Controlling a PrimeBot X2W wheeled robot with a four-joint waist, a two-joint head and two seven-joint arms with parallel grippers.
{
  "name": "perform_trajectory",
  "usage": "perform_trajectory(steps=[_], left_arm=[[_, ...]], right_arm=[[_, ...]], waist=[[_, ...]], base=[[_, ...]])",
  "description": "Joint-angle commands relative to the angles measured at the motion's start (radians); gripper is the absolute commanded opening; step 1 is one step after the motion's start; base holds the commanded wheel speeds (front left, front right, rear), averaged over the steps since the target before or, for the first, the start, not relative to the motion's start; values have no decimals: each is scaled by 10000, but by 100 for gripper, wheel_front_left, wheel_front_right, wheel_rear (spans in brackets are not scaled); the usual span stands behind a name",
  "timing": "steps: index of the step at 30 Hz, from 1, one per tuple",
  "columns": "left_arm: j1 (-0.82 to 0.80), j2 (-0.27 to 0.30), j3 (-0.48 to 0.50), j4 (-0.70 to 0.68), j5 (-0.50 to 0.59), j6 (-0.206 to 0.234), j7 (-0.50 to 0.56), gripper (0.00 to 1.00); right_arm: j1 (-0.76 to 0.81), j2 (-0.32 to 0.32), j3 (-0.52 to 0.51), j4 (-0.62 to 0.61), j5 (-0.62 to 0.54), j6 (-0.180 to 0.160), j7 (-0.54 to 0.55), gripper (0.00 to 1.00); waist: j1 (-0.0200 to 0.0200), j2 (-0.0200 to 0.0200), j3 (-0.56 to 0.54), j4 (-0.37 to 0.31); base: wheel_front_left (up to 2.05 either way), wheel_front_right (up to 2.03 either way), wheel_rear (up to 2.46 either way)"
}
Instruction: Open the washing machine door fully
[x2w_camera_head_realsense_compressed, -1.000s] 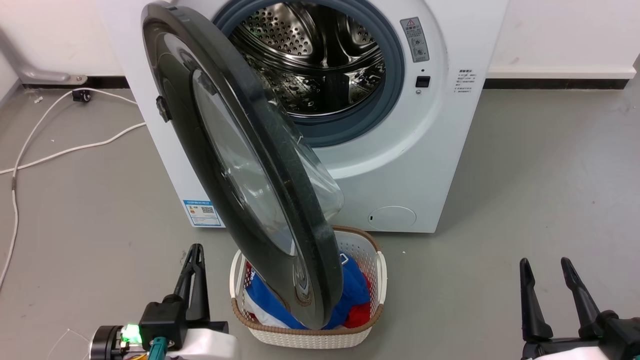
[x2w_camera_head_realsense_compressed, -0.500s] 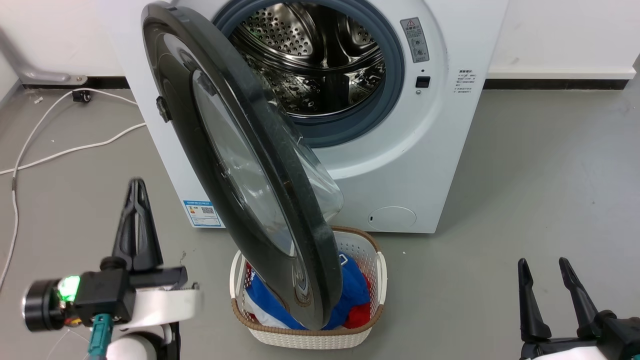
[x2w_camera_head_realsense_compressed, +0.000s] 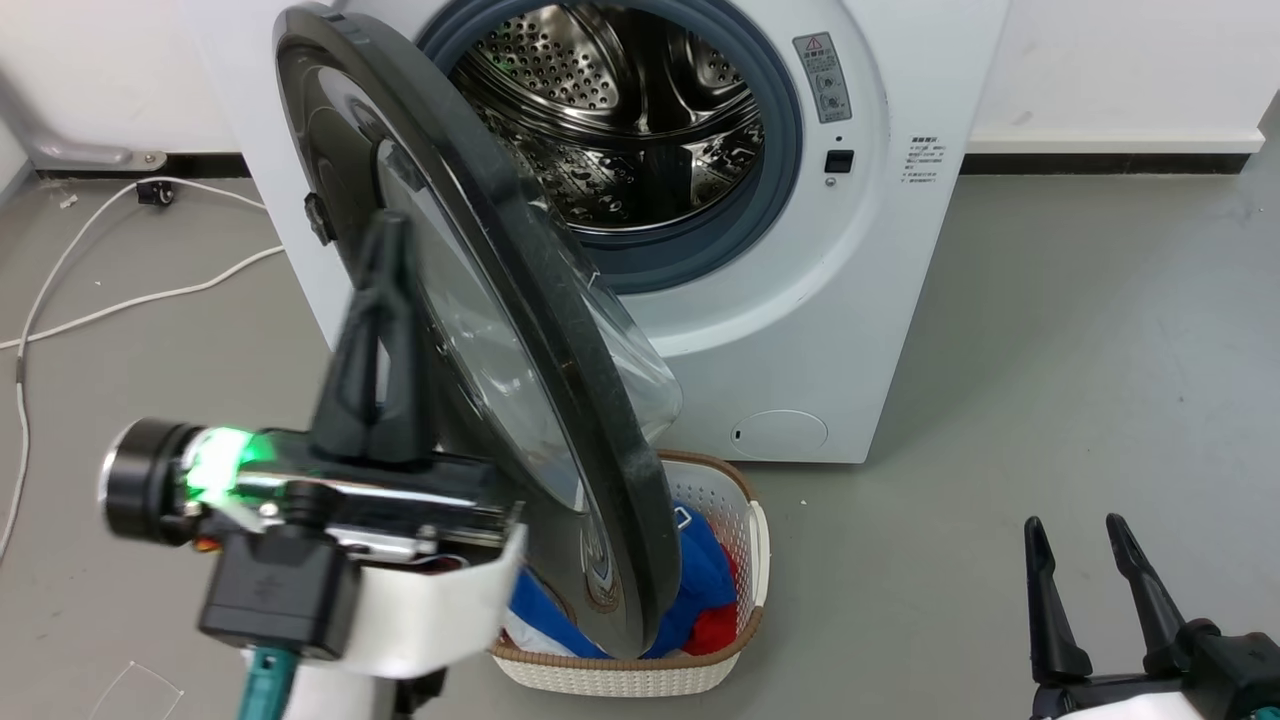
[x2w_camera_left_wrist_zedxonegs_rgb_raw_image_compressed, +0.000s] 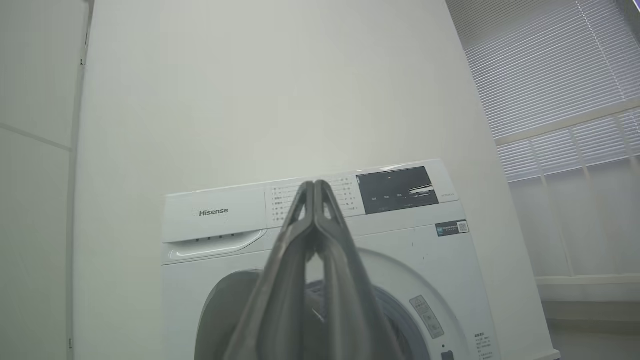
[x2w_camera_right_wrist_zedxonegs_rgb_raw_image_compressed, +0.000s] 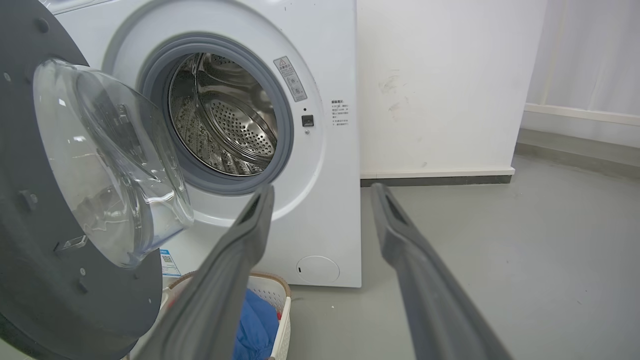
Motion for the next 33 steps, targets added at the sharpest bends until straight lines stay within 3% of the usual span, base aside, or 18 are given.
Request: perform_trajectory(steps=[1,16,33], left_arm=[[-227,-27,-402,-116,68,-125,-23,0],[-809,-309,-3322,220,99,-622,-23,0],[-264,-437,-5847,2013,-373,-922,-23,0]], right_arm=[[-134,31,29,-19,-91,-2,-17,100],[-153,31,138,50,-73,-2,-17,100],[-210,32,290,139,-104,-2,-17,100]], waist=[[0,0,17,-19],[0,0,71,-191],[0,0,186,-177]], base=[[0,0,0],[0,0,0],[0,0,0]])
